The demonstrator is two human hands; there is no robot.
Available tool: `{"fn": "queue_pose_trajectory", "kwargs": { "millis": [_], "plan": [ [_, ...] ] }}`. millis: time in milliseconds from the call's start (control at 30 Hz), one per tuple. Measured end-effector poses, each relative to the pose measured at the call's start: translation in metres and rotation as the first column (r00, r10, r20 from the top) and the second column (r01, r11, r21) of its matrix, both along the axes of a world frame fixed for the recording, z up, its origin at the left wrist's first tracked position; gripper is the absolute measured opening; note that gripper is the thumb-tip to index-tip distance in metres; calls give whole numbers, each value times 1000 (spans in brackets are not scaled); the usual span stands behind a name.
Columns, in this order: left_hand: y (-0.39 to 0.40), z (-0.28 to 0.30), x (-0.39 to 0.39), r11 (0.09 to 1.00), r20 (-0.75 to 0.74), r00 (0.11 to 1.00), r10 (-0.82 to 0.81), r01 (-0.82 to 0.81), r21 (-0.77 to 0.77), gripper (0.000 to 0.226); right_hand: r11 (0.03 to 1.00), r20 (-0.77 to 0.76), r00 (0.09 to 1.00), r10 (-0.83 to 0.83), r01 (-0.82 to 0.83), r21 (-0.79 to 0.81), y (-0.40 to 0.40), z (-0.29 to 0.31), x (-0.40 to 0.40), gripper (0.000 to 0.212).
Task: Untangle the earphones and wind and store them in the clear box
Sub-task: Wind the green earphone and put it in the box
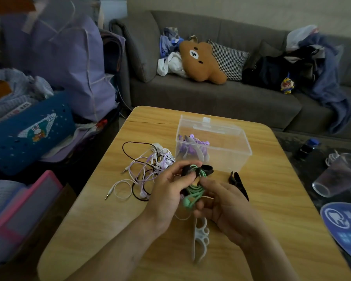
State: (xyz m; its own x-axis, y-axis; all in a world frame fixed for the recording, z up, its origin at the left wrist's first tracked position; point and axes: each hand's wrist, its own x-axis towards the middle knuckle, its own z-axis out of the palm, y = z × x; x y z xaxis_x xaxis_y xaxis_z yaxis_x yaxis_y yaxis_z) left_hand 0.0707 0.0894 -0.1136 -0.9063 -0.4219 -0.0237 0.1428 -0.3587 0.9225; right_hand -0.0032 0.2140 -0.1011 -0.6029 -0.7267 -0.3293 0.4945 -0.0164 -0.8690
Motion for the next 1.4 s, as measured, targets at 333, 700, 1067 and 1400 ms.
{"fn": "queue_pose_trajectory", "kwargs": {
  "millis": [333,700,1067,1400],
  "plan": [
    [7,3,-5,931,-18,996,91,-92,-354,21,992,-207,974,-92,73,-99,-1,-5,0,17],
    [13,5,1,870,-205,978,26,-123,-477,24,999,-110,994,-7,12,51,1,-9,-1,32],
    [22,-5,-4,802,-202,975,97,-197,-564,22,970,-141,962,-235,224,-90,3,-8,-5,21],
    [13,-9,-11,881,139,989,-40,101,-463,25,830,-922,214,-322,532,-166,7,-19,-9,22]
  ]
}}
